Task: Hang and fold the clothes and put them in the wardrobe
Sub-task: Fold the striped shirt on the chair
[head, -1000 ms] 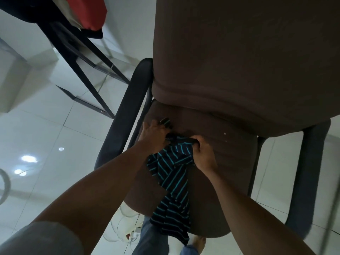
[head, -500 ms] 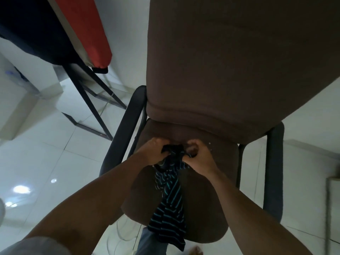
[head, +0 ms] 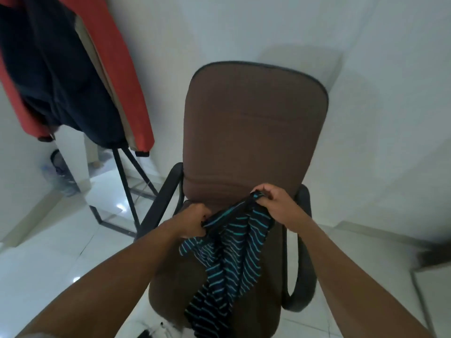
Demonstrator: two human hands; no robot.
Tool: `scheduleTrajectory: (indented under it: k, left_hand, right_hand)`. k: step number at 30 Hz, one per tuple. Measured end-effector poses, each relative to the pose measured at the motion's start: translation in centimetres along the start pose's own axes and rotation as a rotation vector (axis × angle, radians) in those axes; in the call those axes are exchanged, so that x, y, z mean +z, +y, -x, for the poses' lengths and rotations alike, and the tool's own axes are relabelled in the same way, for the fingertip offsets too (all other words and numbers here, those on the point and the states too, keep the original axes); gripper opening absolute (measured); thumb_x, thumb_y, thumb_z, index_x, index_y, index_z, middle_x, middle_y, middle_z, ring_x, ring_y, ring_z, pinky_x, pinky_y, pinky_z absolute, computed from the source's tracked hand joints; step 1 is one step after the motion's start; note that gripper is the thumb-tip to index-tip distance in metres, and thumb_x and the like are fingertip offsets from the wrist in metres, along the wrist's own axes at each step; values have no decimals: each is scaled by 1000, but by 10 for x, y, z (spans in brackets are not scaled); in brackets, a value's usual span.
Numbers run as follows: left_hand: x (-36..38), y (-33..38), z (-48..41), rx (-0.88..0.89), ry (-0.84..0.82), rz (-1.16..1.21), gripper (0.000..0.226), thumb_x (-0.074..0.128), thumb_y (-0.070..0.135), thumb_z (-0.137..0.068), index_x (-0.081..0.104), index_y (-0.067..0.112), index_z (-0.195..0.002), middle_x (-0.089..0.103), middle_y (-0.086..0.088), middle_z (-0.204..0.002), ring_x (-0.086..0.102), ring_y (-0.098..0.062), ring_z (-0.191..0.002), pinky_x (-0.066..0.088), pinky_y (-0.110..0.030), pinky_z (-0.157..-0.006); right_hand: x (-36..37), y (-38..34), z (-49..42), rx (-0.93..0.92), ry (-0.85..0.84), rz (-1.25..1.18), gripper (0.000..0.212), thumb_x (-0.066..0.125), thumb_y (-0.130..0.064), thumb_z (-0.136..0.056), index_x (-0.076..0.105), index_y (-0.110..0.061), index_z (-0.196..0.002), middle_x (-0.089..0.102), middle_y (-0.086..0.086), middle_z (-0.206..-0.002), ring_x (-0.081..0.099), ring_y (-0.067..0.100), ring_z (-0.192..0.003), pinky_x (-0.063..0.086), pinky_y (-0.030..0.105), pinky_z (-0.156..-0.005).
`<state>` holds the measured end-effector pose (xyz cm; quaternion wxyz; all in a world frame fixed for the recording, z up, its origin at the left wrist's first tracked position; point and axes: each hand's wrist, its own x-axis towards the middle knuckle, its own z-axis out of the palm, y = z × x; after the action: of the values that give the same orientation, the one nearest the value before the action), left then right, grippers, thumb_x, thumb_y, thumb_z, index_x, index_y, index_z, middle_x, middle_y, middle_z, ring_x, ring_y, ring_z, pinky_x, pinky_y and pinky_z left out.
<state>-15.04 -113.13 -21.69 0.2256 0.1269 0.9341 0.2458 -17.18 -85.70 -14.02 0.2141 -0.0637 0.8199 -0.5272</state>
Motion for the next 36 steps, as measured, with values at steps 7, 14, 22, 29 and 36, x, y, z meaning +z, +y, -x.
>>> scheduleTrajectory:
  k: [7, 14, 22, 29, 36]
  left_hand:
    - [-63, 137, 78, 1, 475, 270, 20, 49, 5, -96, 67, 9, -91, 67, -8, -82, 61, -20, -74, 47, -26, -65]
    - [-129, 261, 145, 293, 688, 439, 16, 64, 25, -95, 67, 13, -86, 68, 3, -81, 64, -12, -73, 51, -33, -71]
    - [-185, 338, 185, 368, 794, 247, 27, 78, 14, -82, 65, 19, -106, 71, 0, -102, 69, -17, -95, 57, -40, -90]
    - [-221, 381, 216, 438, 776, 488, 11, 77, 19, -86, 78, 11, -93, 77, -7, -88, 73, -25, -84, 60, -36, -73]
    - [-240, 397, 244, 422, 649, 526, 18, 75, 17, -88, 72, 2, -98, 76, -14, -96, 72, -25, -85, 61, -42, -82]
  right_hand:
    - [-82, -93, 114, -253, 257, 61, 20, 53, -9, -100, 70, -21, -102, 72, 1, -100, 69, 18, -94, 58, 30, -79]
    - [-160, -175, 213, -492, 574, 163, 16, 59, -17, -97, 73, -16, -106, 70, -4, -96, 66, 10, -88, 56, 29, -80]
    - [-222, -213, 295, -516, 678, 35, 20, 53, -23, -100, 72, -19, -97, 74, 4, -92, 71, 21, -84, 59, 33, -74]
    - [-255, -222, 329, -608, 662, 11, 12, 64, -19, -95, 74, -16, -102, 75, 2, -97, 72, 18, -91, 58, 31, -83]
    - [-273, -229, 356, -646, 458, -78, 9, 59, -2, -95, 58, -11, -92, 69, 14, -87, 65, 24, -74, 54, 33, -63]
